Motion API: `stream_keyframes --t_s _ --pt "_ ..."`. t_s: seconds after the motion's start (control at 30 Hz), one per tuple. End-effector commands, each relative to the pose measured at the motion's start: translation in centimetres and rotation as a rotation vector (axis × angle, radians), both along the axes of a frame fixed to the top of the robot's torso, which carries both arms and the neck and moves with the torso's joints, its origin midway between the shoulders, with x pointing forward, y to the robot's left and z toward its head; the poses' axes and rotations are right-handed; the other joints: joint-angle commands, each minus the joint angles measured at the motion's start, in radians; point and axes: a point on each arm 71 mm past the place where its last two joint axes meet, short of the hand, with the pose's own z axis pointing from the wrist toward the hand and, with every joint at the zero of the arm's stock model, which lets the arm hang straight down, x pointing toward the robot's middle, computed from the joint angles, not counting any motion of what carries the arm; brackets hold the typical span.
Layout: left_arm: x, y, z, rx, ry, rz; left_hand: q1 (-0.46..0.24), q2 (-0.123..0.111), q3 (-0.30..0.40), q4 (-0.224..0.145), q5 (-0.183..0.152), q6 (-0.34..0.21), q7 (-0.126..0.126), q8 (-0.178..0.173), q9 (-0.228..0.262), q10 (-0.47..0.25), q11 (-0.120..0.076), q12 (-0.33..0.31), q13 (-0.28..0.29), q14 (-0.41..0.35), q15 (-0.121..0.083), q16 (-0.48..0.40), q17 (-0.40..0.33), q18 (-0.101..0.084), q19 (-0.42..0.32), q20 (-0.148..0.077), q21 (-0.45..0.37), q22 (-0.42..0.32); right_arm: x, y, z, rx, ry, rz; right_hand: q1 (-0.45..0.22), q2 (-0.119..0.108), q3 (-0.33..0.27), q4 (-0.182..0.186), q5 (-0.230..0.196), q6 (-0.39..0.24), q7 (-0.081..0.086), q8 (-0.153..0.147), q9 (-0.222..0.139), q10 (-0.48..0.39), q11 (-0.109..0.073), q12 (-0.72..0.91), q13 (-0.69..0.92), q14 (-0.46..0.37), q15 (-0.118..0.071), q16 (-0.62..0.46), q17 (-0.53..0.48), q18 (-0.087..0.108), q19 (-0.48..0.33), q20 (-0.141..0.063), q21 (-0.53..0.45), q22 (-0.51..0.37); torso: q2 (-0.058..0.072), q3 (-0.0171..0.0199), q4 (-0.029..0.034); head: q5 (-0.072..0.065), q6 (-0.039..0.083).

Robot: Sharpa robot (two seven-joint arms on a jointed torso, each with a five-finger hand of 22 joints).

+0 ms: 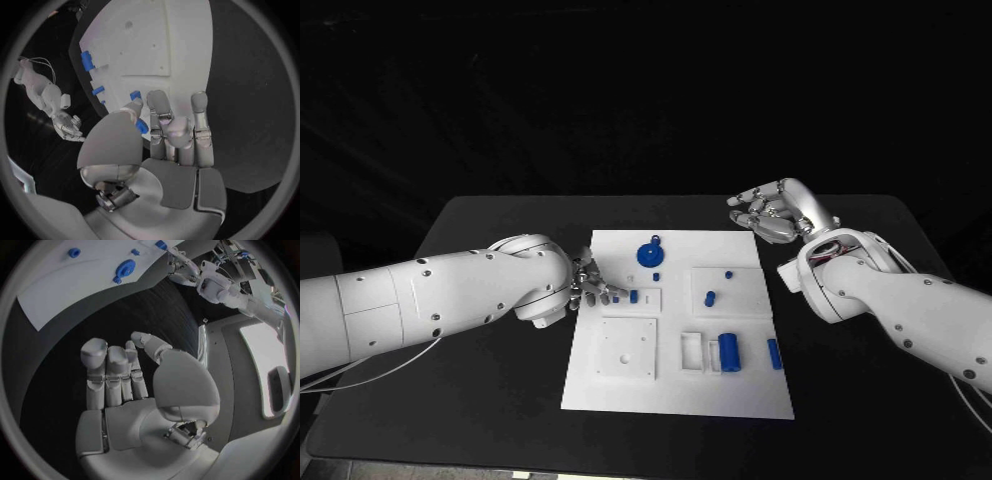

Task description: Assemble the parts on the task board

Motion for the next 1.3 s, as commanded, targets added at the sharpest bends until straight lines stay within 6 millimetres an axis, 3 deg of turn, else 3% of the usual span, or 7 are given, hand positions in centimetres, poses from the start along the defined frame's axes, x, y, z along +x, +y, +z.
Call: stream_keyframes --t_s 0.03,0.43,0.53,0.67,0.73,0.93,1.3 --pt "-0.1 0.0 0.1 -0.034 -0.008 0.013 -0.038 -0.016 -0.084 0.013 -0.003 0.017 0.006 -0.01 -0.004 0.049 0.007 -0.007 -0.002 -0.003 -0.002 -0.007 -0.005 -0.011 -0.002 -0.008 -0.006 0.017 0.0 0.0 -0.1 -0.005 0.009 0.011 -0.006 0.0 0.005 -0.003 0.003 0.0 0.007 -0.004 -0.001 -0.007 0.001 -0.003 -0.001 -0.008 0.0 -0.003 -0.001 0.008 -0.004 0.006 0.004 0.089 0.0 -0.0007 0.0002 -0.003 0.0" --pt "0.0 1.1 1.0 -0.105 -0.051 0.069 -0.073 -0.018 -0.225 0.015 -0.003 -0.05 0.028 -0.039 -0.037 0.046 0.017 -0.093 -0.032 -0.033 -0.006 -0.107 -0.144 -0.068 -0.009 -0.07 -0.04 0.006 0.0 -0.1 -0.4 -0.007 0.013 0.007 -0.005 0.001 0.008 -0.006 0.004 -0.001 0.007 -0.004 -0.001 -0.007 0.001 -0.004 -0.001 -0.008 0.0 -0.003 -0.002 0.009 -0.004 0.006 0.005 0.089 0.0 0.0001 0.0001 -0.002 0.004" --pt "0.2 1.2 1.5 -0.152 -0.095 0.087 0.009 0.036 -0.185 0.002 0.01 -0.159 0.06 -0.042 -0.089 -0.005 0.037 -0.188 -0.037 -0.089 0.008 -0.188 -0.183 -0.097 -0.047 -0.075 -0.09 -0.02 0.0 -0.1 -0.4 -0.007 0.014 0.007 -0.008 0.0 0.007 -0.005 0.006 -0.002 0.008 -0.004 -0.001 -0.007 0.002 -0.004 -0.002 -0.007 0.0 -0.003 -0.002 0.009 -0.004 0.006 0.005 0.089 0.0 0.0002 -0.0003 -0.003 0.007" --pt "0.7 0.7 2.7 -0.266 -0.245 0.041 0.282 0.129 -0.126 -0.159 0.232 -0.233 0.091 -0.043 -0.198 -0.081 0.066 -0.343 -0.037 -0.172 0.047 -0.31 -0.249 -0.1 -0.106 -0.041 -0.188 -0.082 0.0 -0.2 -0.5 -0.007 0.015 0.004 -0.009 -0.001 0.006 -0.005 0.007 -0.004 0.008 -0.004 -0.001 -0.007 0.002 -0.004 -0.002 -0.008 0.0 -0.003 -0.002 0.009 -0.005 0.006 0.005 0.089 0.0 0.0 -0.0004 -0.005 0.014" --pt "0.9 0.1 3.5 -0.305 -0.361 -0.019 0.391 0.152 -0.072 -0.246 0.193 -0.241 0.119 -0.04 -0.261 -0.126 0.086 -0.446 -0.041 -0.205 0.064 -0.392 -0.298 -0.098 -0.127 -0.028 -0.235 -0.115 0.1 -0.3 -0.5 -0.007 0.016 0.001 -0.01 -0.001 0.006 -0.005 0.007 -0.006 0.009 -0.004 -0.001 -0.008 0.002 -0.006 -0.004 -0.008 0.0 -0.006 -0.003 0.009 -0.005 0.007 0.001 0.088 0.001 0.0003 -0.0005 -0.007 0.017" --pt "1.3 -2.1 5.2 -0.303 -0.597 -0.239 0.394 0.124 -0.014 -0.367 0.183 -0.249 0.147 -0.043 -0.438 -0.094 0.114 -0.678 -0.041 -0.19 0.09 -0.553 -0.396 -0.079 -0.148 -0.004 -0.287 -0.111 0.2 -0.5 -0.6 -0.004 0.014 -0.005 -0.011 -0.001 0.008 -0.006 0.007 -0.008 0.009 -0.004 -0.001 -0.016 0.002 -0.022 -0.021 -0.014 0.001 -0.03 -0.02 0.013 -0.011 0.008 -0.029 0.081 0.002 0.0023 -0.0041 -0.01 0.025" --pt "1.6 -5.7 5.3 -0.164 -0.693 -0.58 0.358 0.138 -0.007 -0.43 0.168 -0.279 0.145 -0.045 -0.536 -0.161 0.141 -0.702 -0.043 -0.163 0.102 -0.61 -0.415 -0.053 -0.151 0.013 -0.298 -0.049 0.2 -0.3 -0.6 0.008 0.011 -0.003 -0.014 -0.007 0.021 -0.021 0.015 -0.016 0.011 -0.004 -0.001 -0.027 0.001 -0.152 -0.169 -0.049 0.001 -0.16 -0.118 0.024 -0.029 0.009 -0.217 0.037 0.007 0.0024 -0.0086 -0.023 0.038"
